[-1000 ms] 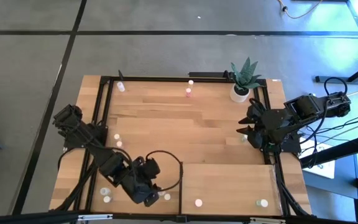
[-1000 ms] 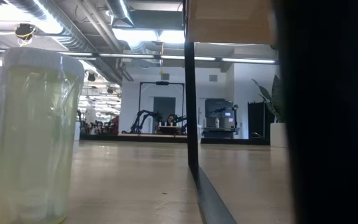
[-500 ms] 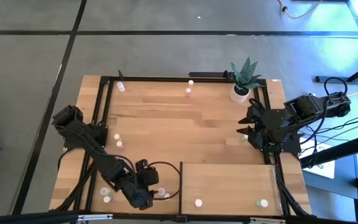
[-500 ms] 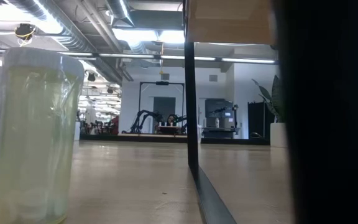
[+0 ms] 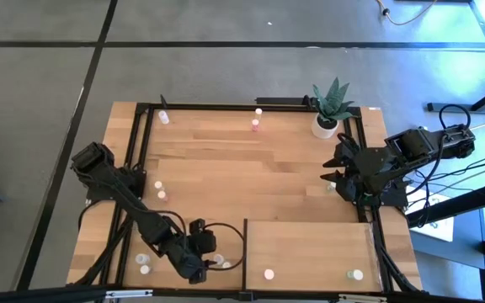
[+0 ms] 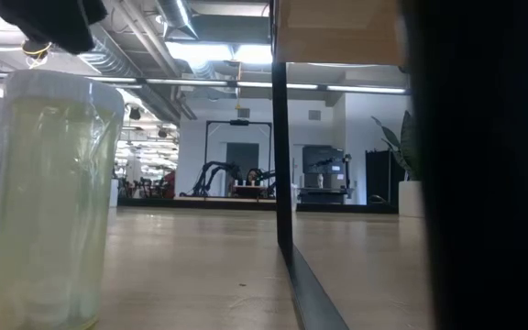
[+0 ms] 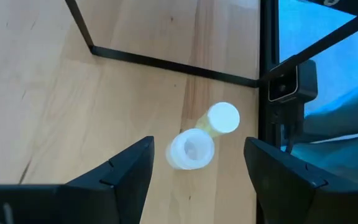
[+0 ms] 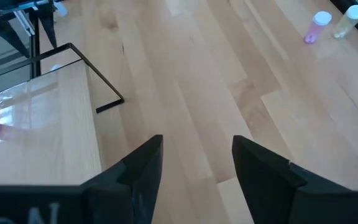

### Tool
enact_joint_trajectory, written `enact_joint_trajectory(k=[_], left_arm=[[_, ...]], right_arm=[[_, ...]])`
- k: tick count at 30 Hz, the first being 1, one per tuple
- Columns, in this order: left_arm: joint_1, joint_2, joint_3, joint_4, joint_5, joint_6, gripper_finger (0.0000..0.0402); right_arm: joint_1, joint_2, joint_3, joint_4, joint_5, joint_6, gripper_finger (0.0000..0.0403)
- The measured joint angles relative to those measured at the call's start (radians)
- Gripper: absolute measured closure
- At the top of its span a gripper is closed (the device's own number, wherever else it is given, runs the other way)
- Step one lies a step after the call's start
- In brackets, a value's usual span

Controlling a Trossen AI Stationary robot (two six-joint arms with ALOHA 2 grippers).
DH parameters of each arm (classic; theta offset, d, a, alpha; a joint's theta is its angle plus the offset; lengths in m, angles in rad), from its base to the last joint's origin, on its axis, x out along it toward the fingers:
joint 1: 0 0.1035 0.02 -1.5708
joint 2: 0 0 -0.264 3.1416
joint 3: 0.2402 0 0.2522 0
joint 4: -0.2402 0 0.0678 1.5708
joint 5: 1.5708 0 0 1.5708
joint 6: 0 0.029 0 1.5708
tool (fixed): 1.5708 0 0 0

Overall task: Pick and place medicine bottles onto shelf by color
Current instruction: Put the bottom right transparent pill bottle on the shelf

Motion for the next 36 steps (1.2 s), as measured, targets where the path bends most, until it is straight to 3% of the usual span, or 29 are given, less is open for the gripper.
enact_joint_trajectory(k=[9,36], left_arm=[[0.000,0.000,-0.077,0.089,0.032,0.039,0.0159],[0.001,0.089,-0.077,0.164,0.048,0.105,0.0159]], right_arm=[[0.000,0.000,0.000,0.000,0.000,0.000,0.0208],[0.000,0.000,0.001,0.001,0.010,0.000,0.0208]])
